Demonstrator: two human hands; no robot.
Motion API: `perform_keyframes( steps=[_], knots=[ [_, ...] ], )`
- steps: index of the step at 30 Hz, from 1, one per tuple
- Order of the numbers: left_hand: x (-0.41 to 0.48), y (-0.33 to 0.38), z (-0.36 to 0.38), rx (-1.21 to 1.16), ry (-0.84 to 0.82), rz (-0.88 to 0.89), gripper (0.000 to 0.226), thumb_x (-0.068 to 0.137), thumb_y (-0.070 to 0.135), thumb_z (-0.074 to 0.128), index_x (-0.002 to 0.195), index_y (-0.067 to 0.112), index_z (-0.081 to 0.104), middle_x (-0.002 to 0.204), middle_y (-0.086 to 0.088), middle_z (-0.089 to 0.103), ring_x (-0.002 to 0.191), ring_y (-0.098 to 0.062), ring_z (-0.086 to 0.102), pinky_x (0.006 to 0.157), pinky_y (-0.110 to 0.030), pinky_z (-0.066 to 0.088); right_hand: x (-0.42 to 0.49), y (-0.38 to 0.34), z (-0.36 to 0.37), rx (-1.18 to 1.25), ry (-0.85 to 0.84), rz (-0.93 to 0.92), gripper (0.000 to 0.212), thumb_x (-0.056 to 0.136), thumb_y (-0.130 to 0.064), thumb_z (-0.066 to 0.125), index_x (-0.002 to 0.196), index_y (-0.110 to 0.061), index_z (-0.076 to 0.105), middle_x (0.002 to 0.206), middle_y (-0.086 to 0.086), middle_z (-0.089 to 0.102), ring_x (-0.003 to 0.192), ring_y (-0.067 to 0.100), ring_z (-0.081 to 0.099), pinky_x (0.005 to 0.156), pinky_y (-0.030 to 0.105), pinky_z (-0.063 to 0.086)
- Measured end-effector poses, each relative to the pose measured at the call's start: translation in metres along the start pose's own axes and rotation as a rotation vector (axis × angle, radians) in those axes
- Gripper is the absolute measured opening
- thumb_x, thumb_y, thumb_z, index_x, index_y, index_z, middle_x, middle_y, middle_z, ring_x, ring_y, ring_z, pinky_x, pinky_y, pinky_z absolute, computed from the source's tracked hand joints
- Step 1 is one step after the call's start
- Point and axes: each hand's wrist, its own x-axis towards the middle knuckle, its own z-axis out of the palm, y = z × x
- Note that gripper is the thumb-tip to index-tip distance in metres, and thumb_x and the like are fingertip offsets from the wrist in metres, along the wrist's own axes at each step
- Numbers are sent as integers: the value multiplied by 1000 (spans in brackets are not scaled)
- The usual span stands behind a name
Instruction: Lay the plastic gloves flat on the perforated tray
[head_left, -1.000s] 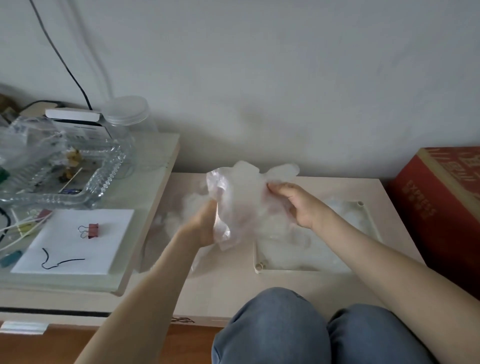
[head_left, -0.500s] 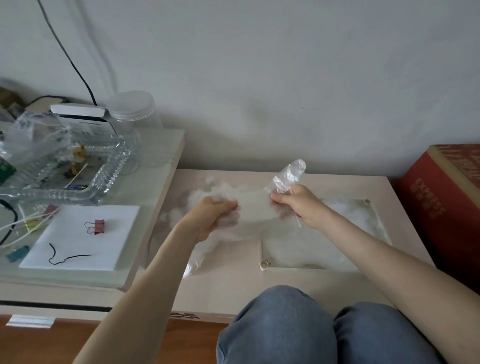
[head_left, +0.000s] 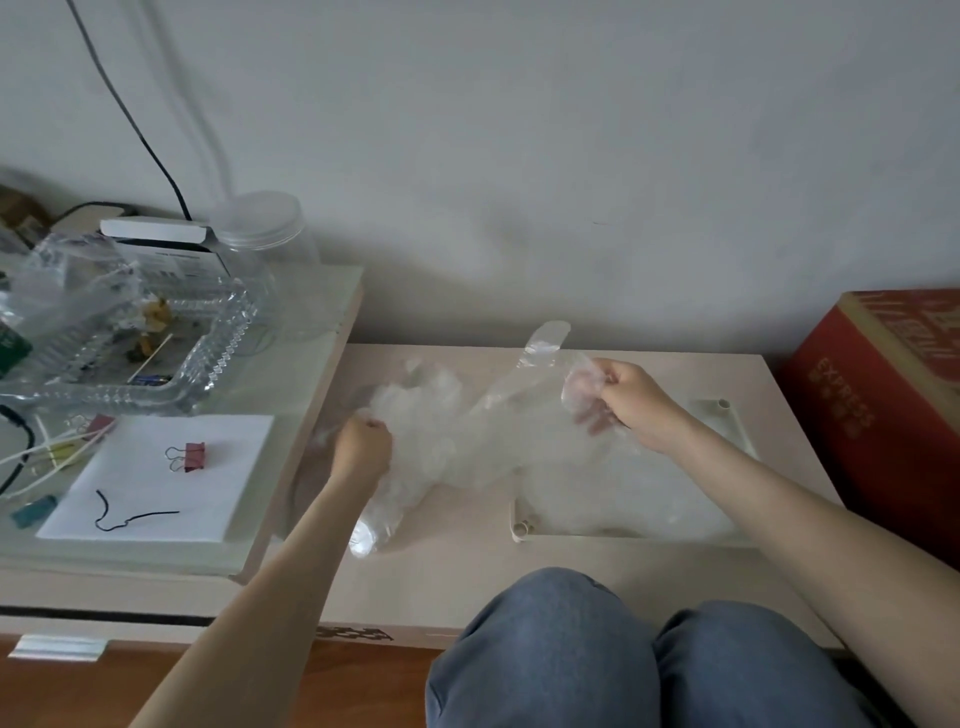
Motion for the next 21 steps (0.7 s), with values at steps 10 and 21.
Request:
perform_keyframes(
  steps=[10, 21],
  knots=[
    [-49, 54, 40, 335, -20, 498, 56, 90, 47, 57, 138, 21, 44, 154, -6, 16, 142, -28, 13, 115, -43, 15, -19, -1, -43, 149, -192, 45, 10, 94, -8, 54, 100, -11, 62, 76, 8, 64, 56, 18, 63, 43, 25, 46],
    [-63, 77, 115, 90, -639, 298, 18, 92, 9, 57, 74, 7, 56, 71, -4, 64, 47, -6, 57, 50, -17, 48, -42, 35, -103, 138, 45, 208, 10, 92, -10, 58, 82, -10, 59, 58, 1, 58, 42, 12, 44, 36, 20, 34]
  ],
)
